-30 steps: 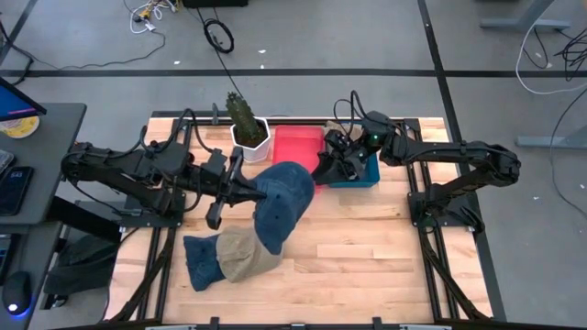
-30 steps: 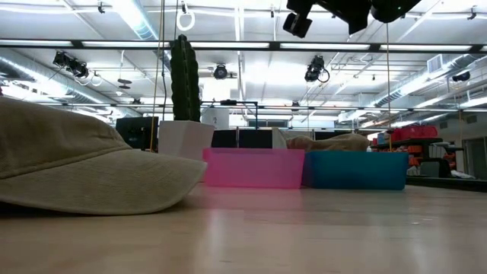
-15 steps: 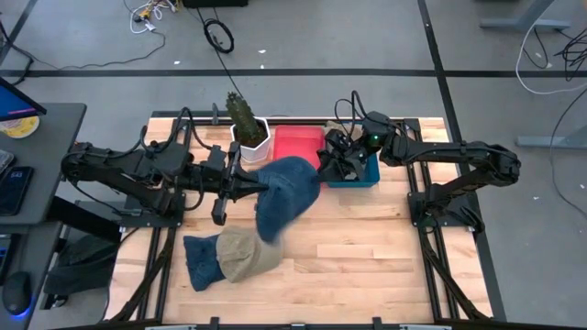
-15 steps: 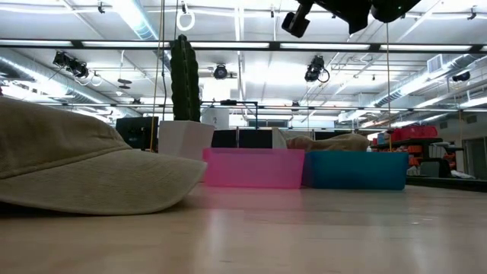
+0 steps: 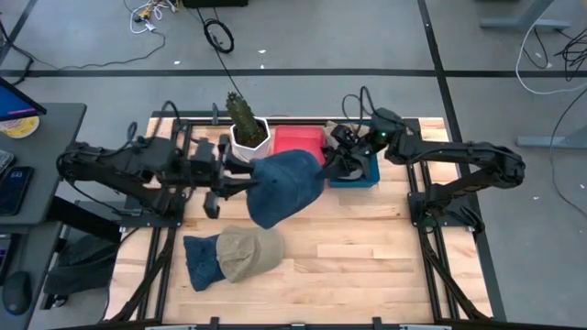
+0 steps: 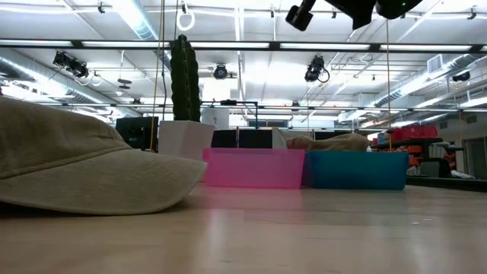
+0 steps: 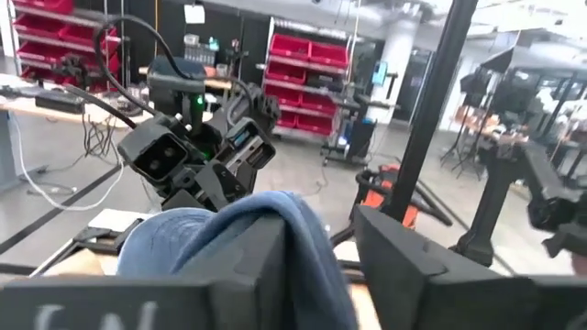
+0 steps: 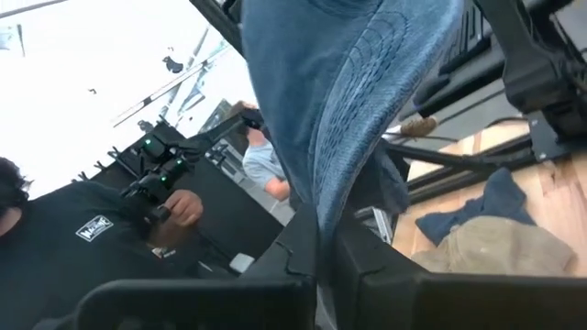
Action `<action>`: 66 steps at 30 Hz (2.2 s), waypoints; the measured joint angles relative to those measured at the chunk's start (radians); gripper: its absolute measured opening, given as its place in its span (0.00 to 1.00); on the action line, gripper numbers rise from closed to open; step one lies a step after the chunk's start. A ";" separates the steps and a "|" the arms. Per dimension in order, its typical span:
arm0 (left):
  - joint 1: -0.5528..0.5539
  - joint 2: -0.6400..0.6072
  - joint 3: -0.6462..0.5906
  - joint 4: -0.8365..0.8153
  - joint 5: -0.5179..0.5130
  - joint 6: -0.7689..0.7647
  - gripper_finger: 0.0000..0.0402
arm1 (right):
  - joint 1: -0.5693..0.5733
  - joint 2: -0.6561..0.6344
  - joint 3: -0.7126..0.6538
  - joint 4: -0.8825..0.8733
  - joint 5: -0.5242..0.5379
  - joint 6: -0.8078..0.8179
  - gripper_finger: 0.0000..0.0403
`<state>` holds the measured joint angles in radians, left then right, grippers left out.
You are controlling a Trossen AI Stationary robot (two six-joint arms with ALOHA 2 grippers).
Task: Pick & Place hat
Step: Put the right blue cap into the pink bin
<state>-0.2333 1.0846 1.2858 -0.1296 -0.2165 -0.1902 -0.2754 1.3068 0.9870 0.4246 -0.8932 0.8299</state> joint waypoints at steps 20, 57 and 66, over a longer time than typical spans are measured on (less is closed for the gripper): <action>0.001 -0.124 0.001 0.006 -0.465 0.045 0.52 | -0.005 -0.205 -0.001 0.241 0.498 -0.037 0.01; 0.170 0.240 0.000 0.948 -0.165 0.411 0.56 | 0.102 -0.140 -0.001 0.677 0.674 -0.070 0.01; 0.194 0.247 0.000 0.955 -0.092 0.309 0.74 | 0.103 -0.140 -0.001 0.622 0.675 -0.130 0.01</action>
<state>-0.0393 1.3316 1.2861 0.8254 -0.3082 0.1189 -0.1726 1.1671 0.9863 1.0466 -0.2184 0.6998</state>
